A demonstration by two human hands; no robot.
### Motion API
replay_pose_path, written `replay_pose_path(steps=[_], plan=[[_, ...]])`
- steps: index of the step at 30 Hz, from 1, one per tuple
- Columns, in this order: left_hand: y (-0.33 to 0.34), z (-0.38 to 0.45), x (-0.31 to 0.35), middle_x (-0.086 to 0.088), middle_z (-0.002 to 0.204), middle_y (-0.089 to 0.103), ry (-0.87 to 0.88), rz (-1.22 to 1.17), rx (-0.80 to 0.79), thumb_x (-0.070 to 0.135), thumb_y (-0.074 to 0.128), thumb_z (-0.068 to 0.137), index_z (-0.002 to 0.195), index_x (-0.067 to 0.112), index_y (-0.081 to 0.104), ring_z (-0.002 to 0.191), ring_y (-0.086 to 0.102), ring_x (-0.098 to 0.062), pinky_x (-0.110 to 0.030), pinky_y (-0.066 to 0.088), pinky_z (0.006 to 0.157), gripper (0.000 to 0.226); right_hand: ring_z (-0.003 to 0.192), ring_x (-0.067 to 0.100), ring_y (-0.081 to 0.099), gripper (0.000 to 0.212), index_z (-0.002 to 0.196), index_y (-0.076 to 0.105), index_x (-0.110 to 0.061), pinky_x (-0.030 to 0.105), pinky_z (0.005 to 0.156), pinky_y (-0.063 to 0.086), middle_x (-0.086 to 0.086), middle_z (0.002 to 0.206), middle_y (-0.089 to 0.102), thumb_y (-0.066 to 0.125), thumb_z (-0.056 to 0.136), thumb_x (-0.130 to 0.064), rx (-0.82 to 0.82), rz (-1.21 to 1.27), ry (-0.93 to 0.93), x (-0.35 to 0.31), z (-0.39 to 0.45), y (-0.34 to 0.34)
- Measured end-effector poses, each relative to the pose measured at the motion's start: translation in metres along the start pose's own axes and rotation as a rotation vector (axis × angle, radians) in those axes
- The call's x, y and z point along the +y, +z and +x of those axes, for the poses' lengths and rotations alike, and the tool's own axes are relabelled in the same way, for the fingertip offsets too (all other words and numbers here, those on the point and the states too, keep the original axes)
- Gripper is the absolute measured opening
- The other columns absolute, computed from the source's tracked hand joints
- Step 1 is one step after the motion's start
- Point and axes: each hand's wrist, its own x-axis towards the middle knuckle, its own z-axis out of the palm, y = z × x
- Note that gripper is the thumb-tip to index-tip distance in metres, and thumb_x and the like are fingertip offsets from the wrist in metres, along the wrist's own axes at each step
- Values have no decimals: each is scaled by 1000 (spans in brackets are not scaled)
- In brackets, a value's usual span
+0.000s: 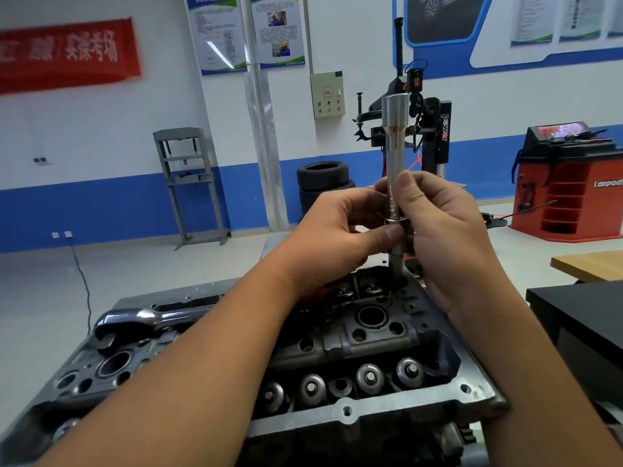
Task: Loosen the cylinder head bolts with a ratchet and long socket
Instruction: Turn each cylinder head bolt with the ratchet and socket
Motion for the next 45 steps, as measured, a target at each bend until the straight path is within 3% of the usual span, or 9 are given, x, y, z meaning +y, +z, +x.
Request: replay_pose_path(steps=[3, 9, 13, 18, 25, 30, 36, 41, 45], plan=[[0, -1, 1, -10, 99, 70, 49, 17, 13, 1, 73, 94, 116, -8, 67, 58, 60, 4, -9, 44, 53, 25, 73, 12, 73, 30, 92, 66, -14, 24, 56, 56, -5, 79, 74, 71, 83, -42, 29, -18, -36, -1, -1, 0], [0, -4, 4, 5, 84, 73, 3, -50, -47, 2, 60, 104, 123, -4, 68, 49, 53, -5, -22, 43, 47, 22, 74, 20, 72, 24, 89, 72, -15, 35, 60, 60, 3, 82, 75, 60, 102, -32, 40, -77, -31, 0, 1, -2], [0, -3, 4, -19, 101, 78, 61, 57, 21, 3, 76, 92, 118, -6, 72, 82, 76, -28, -42, 64, 78, 28, 68, 10, 71, 21, 87, 70, -15, 20, 51, 52, -1, 77, 73, 76, 82, -34, 2, -58, -62, -2, -2, 0], [-2, -2, 2, -4, 88, 73, -28, -56, -53, 6, 62, 103, 122, 0, 70, 52, 45, -15, -26, 38, 46, 22, 74, 14, 74, 22, 89, 74, -14, 24, 59, 57, 3, 82, 76, 61, 101, -28, -35, -76, -45, 0, -1, -3], [0, 0, 0, -25, 103, 71, 16, 8, 24, 0, 73, 95, 119, -7, 67, 55, 60, 2, -9, 43, 52, 26, 76, 22, 74, 30, 88, 67, -17, 25, 55, 55, 10, 87, 74, 77, 77, -43, 47, -42, -33, -1, -2, -1], [-1, -1, 0, 6, 96, 73, -19, -83, -45, 1, 61, 103, 127, -3, 68, 51, 51, -5, -21, 39, 45, 25, 84, 21, 77, 28, 98, 68, -10, 31, 62, 61, 3, 93, 79, 62, 98, -37, 27, -68, -5, -2, -1, -2], [-1, 0, 0, -20, 103, 72, 25, 42, 29, 4, 76, 93, 115, -5, 69, 63, 63, 2, -9, 45, 55, 24, 80, 21, 75, 27, 87, 70, -20, 27, 61, 57, 8, 86, 75, 72, 84, -47, 35, -34, -6, -3, -2, 0], [-1, -2, 1, 10, 99, 69, -11, -80, -82, 3, 58, 104, 123, -7, 69, 51, 50, -4, -20, 40, 47, 23, 81, 22, 76, 39, 97, 69, -10, 37, 62, 63, 3, 90, 79, 64, 88, -47, 50, -98, -8, -3, -2, 0], [2, -1, 2, -4, 106, 69, 28, -19, -32, -3, 61, 102, 123, -9, 66, 57, 62, 3, -8, 44, 52, 22, 78, 19, 75, 32, 91, 73, -16, 29, 58, 58, 2, 84, 77, 60, 96, -44, 37, -56, 19, -4, -1, 0]])
